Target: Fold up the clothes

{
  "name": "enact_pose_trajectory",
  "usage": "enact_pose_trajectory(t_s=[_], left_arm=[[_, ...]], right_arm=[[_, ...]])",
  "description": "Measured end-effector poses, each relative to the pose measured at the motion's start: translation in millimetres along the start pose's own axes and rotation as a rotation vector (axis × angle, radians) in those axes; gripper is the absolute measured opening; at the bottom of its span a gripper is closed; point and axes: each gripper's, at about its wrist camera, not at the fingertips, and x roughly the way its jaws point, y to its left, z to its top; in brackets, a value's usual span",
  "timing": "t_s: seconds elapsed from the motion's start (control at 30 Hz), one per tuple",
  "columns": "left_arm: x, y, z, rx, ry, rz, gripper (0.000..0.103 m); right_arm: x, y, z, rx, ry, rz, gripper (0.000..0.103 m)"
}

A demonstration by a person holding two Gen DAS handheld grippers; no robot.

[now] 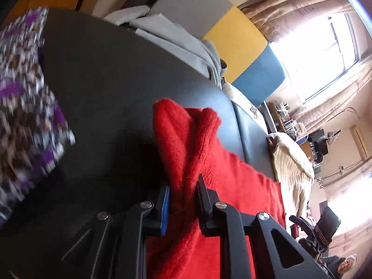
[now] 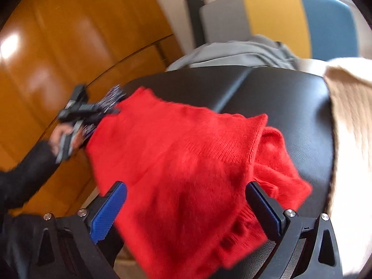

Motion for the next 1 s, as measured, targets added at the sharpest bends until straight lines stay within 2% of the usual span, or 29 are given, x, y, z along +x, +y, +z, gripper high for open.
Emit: enact_pose_trajectory(t_s=[0.1,0.2,0.27,0.33,0.37,0.4,0.53,0.67,0.83,1.0], left_arm=[[-9.4,-12.6,12.5,0.039,0.004,0.019,0.018],[-21.7,-22.2,17.9,0.043,-0.004,0.005,0.018],[-29.8,-31.0,17.5,0.049,-0.008,-0.018,0.018],[-37.4,-41.2,14.4,0.046,-0.01,-0.057,0.018],[-41.2,-46.8,11.6,0.032,-0.014,-0.095,0.018],[-45.0,-52.6,8.6,0.013,-0.017,-0.14,0.018],[-54.1,-88.2,-6.2,-0.032,-0.046,-0.295,0.018],[-49.0,-130.5,-20.0,-0.039,-0.044,-0.393,0.018],[-14.9,-193.2,-36.6,0.003,0.016,-0.434,0.018],[44.3,-237.8,-52.8,0.015,0.125,-0.422,0.018]], right_arm=[[5.7,13.5,5.6,-0.086,0.058,0.05,0.103],[19.8,20.7,7.0,-0.162,0.131,0.079,0.103],[31.7,23.1,6.6,-0.21,0.188,0.09,0.103],[54.8,13.7,-2.0,-0.235,0.293,0.041,0.103],[61.0,10.9,-6.0,-0.255,0.303,0.04,0.103],[61.7,9.7,-8.6,-0.276,0.279,0.057,0.103],[59.9,-0.2,-13.7,-0.231,0.227,0.083,0.103],[53.1,-8.3,-22.7,-0.182,0.144,0.108,0.103],[49.0,-12.6,-30.6,-0.136,0.061,0.124,0.103],[46.6,-16.2,-36.3,-0.109,-0.002,0.14,0.103]])
